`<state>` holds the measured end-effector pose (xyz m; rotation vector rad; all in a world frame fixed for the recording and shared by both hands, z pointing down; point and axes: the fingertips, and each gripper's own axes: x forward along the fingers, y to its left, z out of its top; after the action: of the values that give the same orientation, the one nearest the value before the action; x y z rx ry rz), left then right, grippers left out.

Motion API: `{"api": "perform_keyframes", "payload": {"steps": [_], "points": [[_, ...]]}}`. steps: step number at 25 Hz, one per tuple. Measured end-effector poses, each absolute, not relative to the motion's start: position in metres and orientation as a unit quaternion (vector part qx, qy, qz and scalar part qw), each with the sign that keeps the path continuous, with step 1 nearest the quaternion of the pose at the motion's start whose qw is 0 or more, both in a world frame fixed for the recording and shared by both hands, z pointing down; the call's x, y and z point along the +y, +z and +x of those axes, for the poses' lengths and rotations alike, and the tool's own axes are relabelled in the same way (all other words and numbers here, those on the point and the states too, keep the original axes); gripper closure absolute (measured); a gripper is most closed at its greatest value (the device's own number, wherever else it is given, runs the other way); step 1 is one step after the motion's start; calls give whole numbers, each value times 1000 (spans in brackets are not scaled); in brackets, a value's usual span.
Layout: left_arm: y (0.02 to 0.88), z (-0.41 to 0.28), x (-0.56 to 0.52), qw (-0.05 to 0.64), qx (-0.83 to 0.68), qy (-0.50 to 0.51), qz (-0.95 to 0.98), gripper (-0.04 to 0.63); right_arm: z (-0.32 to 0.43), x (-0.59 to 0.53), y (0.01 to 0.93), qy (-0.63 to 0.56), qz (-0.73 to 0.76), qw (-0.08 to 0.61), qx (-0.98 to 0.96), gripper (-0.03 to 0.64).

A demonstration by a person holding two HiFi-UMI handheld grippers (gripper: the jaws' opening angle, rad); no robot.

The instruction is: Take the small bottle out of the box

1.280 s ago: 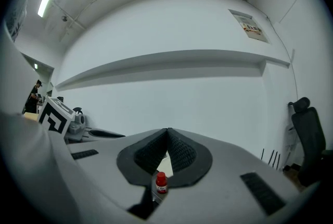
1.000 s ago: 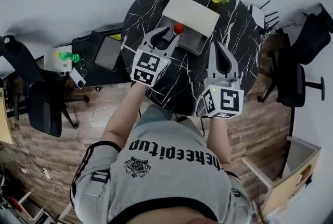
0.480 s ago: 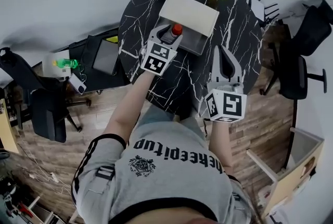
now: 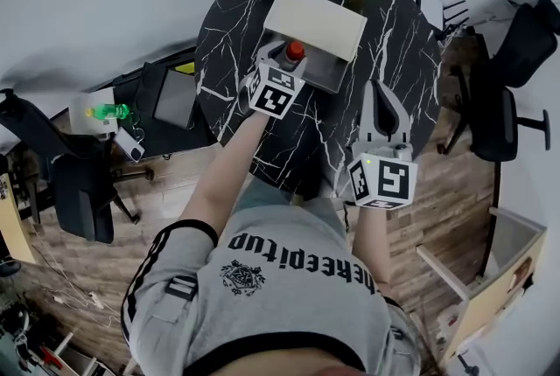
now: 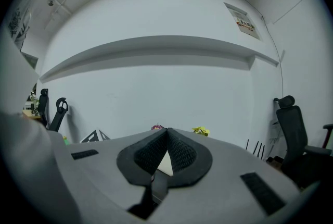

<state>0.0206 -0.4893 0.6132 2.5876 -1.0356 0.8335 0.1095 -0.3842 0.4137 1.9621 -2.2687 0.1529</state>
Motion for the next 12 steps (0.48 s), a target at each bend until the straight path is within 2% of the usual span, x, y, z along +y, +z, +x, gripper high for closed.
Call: {"api": "perform_keyframes", "payload": {"steps": [12], "points": [[626,27,-500,126,-370,296,871,412,111,-389,419,55,656,77,-749,616]]}}
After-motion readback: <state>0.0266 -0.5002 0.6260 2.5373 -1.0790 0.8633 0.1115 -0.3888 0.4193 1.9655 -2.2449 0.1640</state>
